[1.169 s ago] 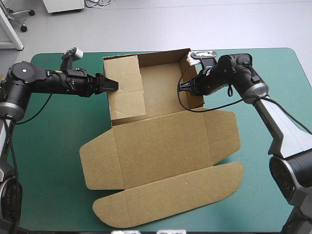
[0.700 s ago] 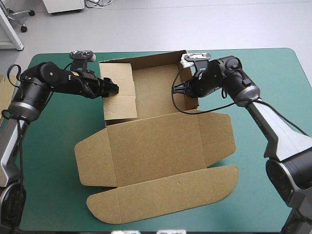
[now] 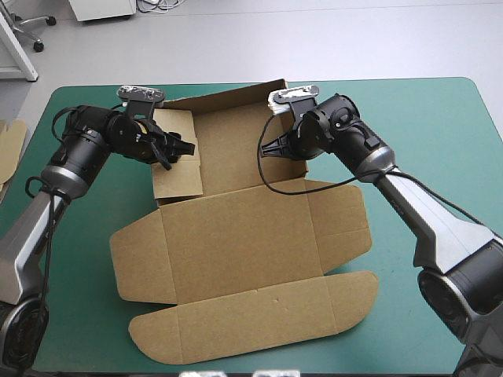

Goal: Fold the box

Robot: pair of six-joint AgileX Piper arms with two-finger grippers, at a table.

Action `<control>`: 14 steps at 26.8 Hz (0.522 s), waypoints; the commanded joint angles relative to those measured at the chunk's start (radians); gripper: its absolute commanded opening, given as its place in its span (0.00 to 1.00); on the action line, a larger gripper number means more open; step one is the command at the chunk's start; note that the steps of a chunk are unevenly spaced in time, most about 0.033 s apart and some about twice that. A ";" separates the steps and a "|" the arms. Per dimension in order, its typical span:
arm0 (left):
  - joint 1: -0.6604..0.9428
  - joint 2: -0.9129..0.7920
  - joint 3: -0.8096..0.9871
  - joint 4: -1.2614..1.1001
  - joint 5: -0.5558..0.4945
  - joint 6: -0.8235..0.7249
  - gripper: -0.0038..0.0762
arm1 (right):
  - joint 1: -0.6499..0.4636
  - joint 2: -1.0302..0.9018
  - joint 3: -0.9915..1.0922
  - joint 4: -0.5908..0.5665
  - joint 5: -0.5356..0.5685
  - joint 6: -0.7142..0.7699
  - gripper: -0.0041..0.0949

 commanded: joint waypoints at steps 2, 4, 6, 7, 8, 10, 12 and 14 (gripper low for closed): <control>-0.013 -0.014 -0.031 0.024 -0.070 -0.059 0.54 | 0.009 -0.058 -0.040 -0.004 -0.049 0.000 0.03; -0.015 -0.001 -0.031 0.007 -0.086 -0.061 0.49 | 0.009 -0.058 -0.040 0.003 -0.051 0.002 0.03; -0.020 0.009 -0.031 0.007 -0.096 -0.061 0.47 | 0.009 -0.058 -0.040 0.008 -0.053 0.002 0.03; -0.023 0.012 -0.031 0.007 -0.099 -0.061 0.47 | 0.009 -0.058 -0.040 0.010 -0.053 0.002 0.03; -0.024 0.017 -0.031 0.007 -0.100 -0.061 0.47 | 0.009 -0.058 -0.040 0.013 -0.053 0.002 0.03; -0.031 0.027 -0.031 0.007 -0.100 -0.061 0.47 | 0.009 -0.058 -0.040 0.026 -0.053 0.000 0.03; -0.031 0.040 -0.031 -0.010 -0.098 -0.061 0.47 | 0.009 -0.058 -0.040 0.043 -0.053 -0.007 0.03; -0.031 0.057 -0.031 -0.033 -0.098 -0.061 0.47 | 0.009 -0.060 -0.040 0.066 -0.053 -0.017 0.03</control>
